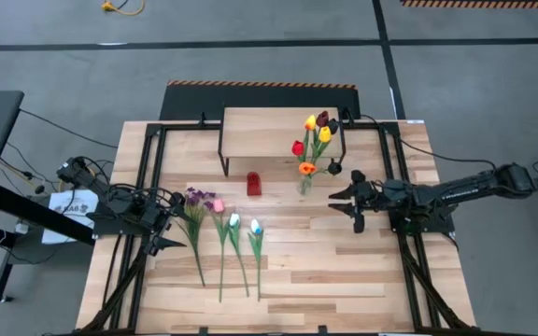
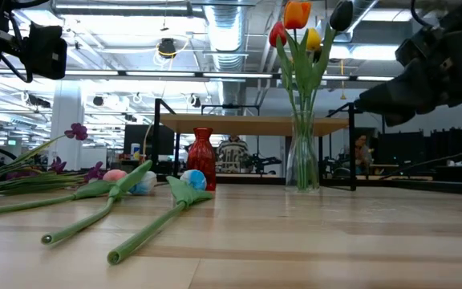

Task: Pick and place flowers into a vace then onto a shelf
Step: Put the right white flower into the red vase

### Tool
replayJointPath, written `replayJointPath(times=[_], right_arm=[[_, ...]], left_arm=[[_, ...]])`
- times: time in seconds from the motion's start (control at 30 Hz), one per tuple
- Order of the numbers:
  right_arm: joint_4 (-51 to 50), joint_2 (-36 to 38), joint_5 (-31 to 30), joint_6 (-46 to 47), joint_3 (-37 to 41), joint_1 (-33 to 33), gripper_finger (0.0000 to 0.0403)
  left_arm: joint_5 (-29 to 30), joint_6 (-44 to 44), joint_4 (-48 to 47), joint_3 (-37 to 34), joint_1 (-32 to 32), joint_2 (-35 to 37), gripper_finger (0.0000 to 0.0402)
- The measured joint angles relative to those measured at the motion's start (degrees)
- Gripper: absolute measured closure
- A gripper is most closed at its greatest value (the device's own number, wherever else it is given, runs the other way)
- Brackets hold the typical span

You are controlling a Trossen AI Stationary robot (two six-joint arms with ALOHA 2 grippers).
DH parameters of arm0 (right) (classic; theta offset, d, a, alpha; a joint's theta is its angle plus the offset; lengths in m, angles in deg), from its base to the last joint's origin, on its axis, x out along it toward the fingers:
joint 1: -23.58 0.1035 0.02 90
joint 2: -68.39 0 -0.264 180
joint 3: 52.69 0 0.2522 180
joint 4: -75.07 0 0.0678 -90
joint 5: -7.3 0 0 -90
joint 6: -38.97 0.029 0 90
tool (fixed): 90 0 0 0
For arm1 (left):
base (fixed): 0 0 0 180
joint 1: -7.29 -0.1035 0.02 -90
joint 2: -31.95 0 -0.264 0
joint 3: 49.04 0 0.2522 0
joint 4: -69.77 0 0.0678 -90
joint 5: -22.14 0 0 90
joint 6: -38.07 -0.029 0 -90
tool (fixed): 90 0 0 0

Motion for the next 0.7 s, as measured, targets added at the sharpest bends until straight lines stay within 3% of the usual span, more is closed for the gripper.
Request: replayJointPath(times=[0.17,0.7], right_arm=[[1.1,0.0,-2.5,0.5,0.0,1.7,0.0285],[1.3,0.0,-2.6,1.0,0.0,2.6,0.0285]], left_arm=[[0.0,0.0,0.0,0.0,0.0,0.0,0.0099],[0.0,0.0,0.0,0.0,0.0,0.0,0.0099]])
